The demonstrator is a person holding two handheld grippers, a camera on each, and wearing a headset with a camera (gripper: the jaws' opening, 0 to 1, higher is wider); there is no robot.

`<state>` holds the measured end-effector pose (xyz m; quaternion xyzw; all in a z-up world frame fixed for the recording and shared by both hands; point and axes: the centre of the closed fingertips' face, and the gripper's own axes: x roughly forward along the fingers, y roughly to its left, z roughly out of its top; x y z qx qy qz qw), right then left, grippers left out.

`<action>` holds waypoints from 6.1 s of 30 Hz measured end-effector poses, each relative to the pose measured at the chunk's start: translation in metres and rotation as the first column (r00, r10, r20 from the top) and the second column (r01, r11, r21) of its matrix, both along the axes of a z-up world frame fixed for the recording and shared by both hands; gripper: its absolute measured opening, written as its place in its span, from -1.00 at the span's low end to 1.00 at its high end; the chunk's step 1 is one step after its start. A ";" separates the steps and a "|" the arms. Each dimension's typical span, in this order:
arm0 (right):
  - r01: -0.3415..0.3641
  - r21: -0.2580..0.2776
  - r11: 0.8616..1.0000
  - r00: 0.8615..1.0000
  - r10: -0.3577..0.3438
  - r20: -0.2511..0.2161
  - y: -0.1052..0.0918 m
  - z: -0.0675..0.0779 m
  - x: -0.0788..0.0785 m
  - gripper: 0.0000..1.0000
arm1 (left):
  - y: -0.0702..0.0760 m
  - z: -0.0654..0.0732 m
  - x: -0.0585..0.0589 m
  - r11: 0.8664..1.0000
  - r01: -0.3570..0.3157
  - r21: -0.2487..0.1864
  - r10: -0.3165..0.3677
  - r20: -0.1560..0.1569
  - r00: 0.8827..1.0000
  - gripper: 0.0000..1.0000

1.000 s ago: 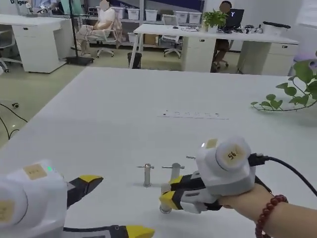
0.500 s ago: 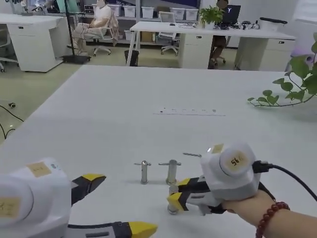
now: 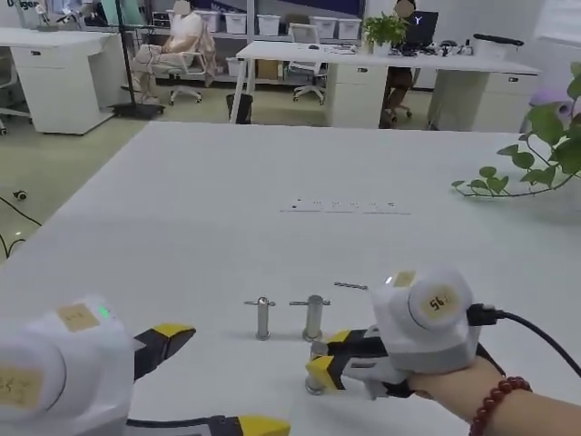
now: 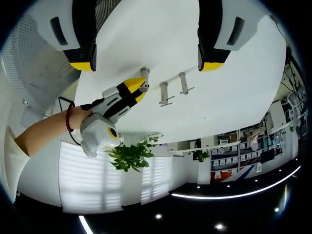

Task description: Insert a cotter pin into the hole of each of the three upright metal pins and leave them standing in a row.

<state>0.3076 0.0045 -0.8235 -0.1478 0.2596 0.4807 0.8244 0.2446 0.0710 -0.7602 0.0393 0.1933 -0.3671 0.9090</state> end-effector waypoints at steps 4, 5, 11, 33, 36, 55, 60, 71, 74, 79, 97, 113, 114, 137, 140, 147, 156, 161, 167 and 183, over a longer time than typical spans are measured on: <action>-0.005 0.028 1.000 1.000 0.005 -0.001 0.002 0.004 -0.002 -0.62 | 0.000 -0.001 0.000 1.000 0.003 0.002 -0.003 -0.002 1.000 0.72; -0.005 0.030 1.000 1.000 0.005 -0.001 0.002 0.005 -0.003 -0.61 | -0.001 -0.001 0.000 1.000 0.005 0.003 -0.005 -0.003 1.000 0.72; -0.004 0.041 0.999 1.000 0.004 -0.008 -0.002 0.012 -0.005 -0.57 | -0.002 -0.001 0.001 1.000 0.010 0.000 -0.010 -0.003 1.000 0.74; 0.051 -0.025 0.998 0.998 -0.051 -0.023 -0.063 0.022 0.037 -0.46 | -0.009 -0.003 0.010 1.000 0.009 -0.001 -0.009 -0.002 1.000 0.81; 0.098 -0.022 0.995 0.995 -0.099 -0.029 -0.077 0.022 0.055 -0.48 | -0.010 -0.003 0.011 1.000 0.009 0.002 -0.009 -0.001 1.000 0.82; 0.098 -0.149 0.984 0.995 -0.101 -0.010 -0.094 0.006 0.128 -0.56 | -0.010 -0.007 0.021 1.000 -0.011 0.002 0.011 -0.001 1.000 0.84; 0.083 -0.163 0.983 0.996 -0.088 -0.022 -0.083 -0.001 0.140 -0.60 | -0.008 -0.007 0.025 1.000 -0.014 0.014 0.014 0.003 1.000 0.83; 0.010 -0.238 0.971 0.998 -0.024 -0.056 -0.070 -0.023 0.157 -0.65 | -0.001 -0.005 0.029 0.999 -0.040 -0.006 0.040 -0.001 0.999 0.80; 0.005 -0.248 0.969 0.998 -0.021 -0.063 -0.070 -0.025 0.161 -0.68 | 0.001 -0.005 0.030 0.999 -0.047 -0.009 0.047 -0.005 0.999 0.79; -0.008 -0.273 0.962 0.995 -0.020 -0.101 -0.073 -0.032 0.161 -0.72 | 0.002 -0.006 0.031 0.999 -0.051 -0.004 0.051 -0.011 0.999 0.77; -0.116 -0.452 0.884 0.991 0.076 -0.106 -0.076 -0.040 0.167 -0.91 | 0.001 -0.010 0.031 0.998 -0.063 -0.014 0.062 -0.038 0.997 0.73; -0.129 -0.503 0.855 0.984 0.171 0.038 -0.072 -0.018 0.166 -0.96 | -0.002 -0.007 0.032 0.999 -0.048 -0.017 0.047 -0.050 0.998 0.67; -0.131 -0.503 0.854 0.983 0.180 0.049 -0.071 -0.015 0.164 -0.96 | -0.001 -0.006 0.033 0.999 -0.049 -0.017 0.048 -0.051 0.998 0.66; -0.164 -0.393 0.905 0.931 0.273 0.242 -0.046 0.050 0.086 -0.96 | -0.019 0.013 0.047 0.996 -0.007 -0.084 0.001 -0.071 0.997 0.25; -0.173 -0.379 0.909 0.926 0.282 0.252 -0.043 0.054 0.073 -0.96 | -0.022 0.014 0.047 0.996 0.003 -0.094 -0.010 -0.080 0.997 0.18; -0.205 -0.355 0.912 0.917 0.306 0.256 -0.031 0.055 0.043 -0.95 | -0.032 0.015 0.046 0.994 0.022 -0.108 -0.033 -0.097 0.995 0.07; -0.262 -0.367 0.893 0.889 0.371 0.268 -0.018 0.053 0.013 -0.95 | -0.041 0.014 0.048 0.989 0.020 -0.146 -0.041 -0.142 0.989 -0.20; -0.272 -0.388 0.881 0.870 0.397 0.292 -0.013 0.053 0.004 -0.95 | -0.044 0.008 0.047 0.986 0.008 -0.168 -0.039 -0.185 0.982 -0.32; -0.293 -0.434 0.852 0.834 0.450 0.320 -0.008 0.052 -0.006 -0.95 | -0.050 0.003 0.046 0.979 -0.009 -0.206 -0.039 -0.230 0.972 -0.42; -0.330 -0.466 0.821 0.791 0.510 0.339 0.003 0.055 -0.021 -0.95 | -0.056 0.000 0.044 0.959 -0.049 -0.280 -0.040 -0.303 0.952 -0.73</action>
